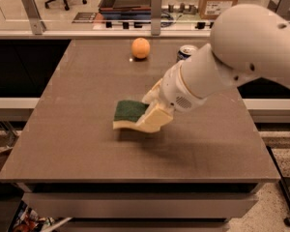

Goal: Move sponge near orange

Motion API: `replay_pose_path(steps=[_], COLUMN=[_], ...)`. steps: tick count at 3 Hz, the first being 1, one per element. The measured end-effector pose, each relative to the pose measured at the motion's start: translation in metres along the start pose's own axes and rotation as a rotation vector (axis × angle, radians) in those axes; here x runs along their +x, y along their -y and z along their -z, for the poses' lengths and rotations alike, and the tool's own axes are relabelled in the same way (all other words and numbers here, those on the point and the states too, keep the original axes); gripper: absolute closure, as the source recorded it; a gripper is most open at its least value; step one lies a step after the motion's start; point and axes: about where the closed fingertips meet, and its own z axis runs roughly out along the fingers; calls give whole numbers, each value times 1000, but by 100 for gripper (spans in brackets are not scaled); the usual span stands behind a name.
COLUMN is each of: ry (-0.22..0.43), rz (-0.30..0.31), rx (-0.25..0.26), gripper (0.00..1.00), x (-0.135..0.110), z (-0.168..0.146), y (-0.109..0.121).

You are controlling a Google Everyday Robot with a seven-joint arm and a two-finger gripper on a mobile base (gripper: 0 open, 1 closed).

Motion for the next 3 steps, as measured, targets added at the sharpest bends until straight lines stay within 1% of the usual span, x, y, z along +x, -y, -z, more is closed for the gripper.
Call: replay_pose_path(steps=[1, 2, 3], ry=[-7, -41, -89], rz=[-39, -72, -107], rx=[24, 78, 158], gripper=[100, 100, 100], x=[-21, -47, -70], z=[2, -2, -10], y=[32, 53, 73])
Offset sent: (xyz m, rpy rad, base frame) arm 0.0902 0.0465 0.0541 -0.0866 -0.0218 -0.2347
